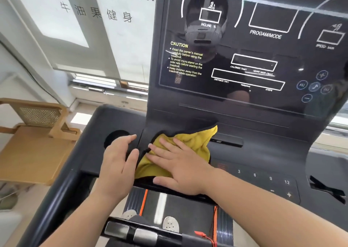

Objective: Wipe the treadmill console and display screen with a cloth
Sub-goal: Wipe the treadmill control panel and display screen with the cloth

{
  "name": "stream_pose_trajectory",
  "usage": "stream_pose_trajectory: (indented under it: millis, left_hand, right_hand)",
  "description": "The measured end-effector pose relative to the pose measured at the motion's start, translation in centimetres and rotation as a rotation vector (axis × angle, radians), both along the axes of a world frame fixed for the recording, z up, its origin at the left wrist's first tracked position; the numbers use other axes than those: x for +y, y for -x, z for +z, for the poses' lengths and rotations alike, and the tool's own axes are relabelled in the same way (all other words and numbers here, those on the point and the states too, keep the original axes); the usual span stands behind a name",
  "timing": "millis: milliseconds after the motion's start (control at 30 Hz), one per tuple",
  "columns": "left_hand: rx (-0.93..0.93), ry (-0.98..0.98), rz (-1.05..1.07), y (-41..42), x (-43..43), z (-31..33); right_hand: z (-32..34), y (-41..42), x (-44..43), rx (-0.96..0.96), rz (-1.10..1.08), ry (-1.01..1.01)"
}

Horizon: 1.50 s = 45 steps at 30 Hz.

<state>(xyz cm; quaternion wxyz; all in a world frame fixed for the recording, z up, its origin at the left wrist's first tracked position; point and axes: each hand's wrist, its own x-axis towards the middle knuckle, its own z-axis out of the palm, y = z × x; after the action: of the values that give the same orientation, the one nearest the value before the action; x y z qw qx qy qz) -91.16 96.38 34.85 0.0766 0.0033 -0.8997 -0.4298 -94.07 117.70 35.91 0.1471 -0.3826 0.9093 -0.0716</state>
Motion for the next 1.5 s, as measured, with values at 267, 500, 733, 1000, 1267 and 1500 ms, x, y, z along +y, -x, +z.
stream_pose_trajectory:
  millis: [267,500,733,1000,1267,1500]
  left_hand:
    - [-0.070,0.162,-0.128,-1.4,-0.9,-0.2]
    - [-0.015,0.047,-0.177,0.0,-3.3,-0.5]
    - [-0.130,0.154,-0.193,1.5,-3.7,-0.6]
    - [-0.120,0.199,-0.320,1.5,-5.0,-0.6]
    - [-0.071,0.033,-0.430,1.8,-6.7,-1.1]
    - [-0.044,0.176,-0.409,2.1,-5.9,-0.1]
  right_hand:
    - [-1.3,1.3,1.5,0.229,-0.283,-0.110]
    - [-2.3,-0.2,-6.2,0.155,-0.244,-0.041]
    - [-2.1,-6.1,-1.2,0.141,-0.234,-0.197]
    - [-0.9,-2.3,-4.1,0.080,-0.648,-0.197]
    - [-2.3,-3.4,-9.0,0.138,-0.384,-0.142]
    - [-2.5,-7.9,-1.1,0.119,-0.549,-0.302]
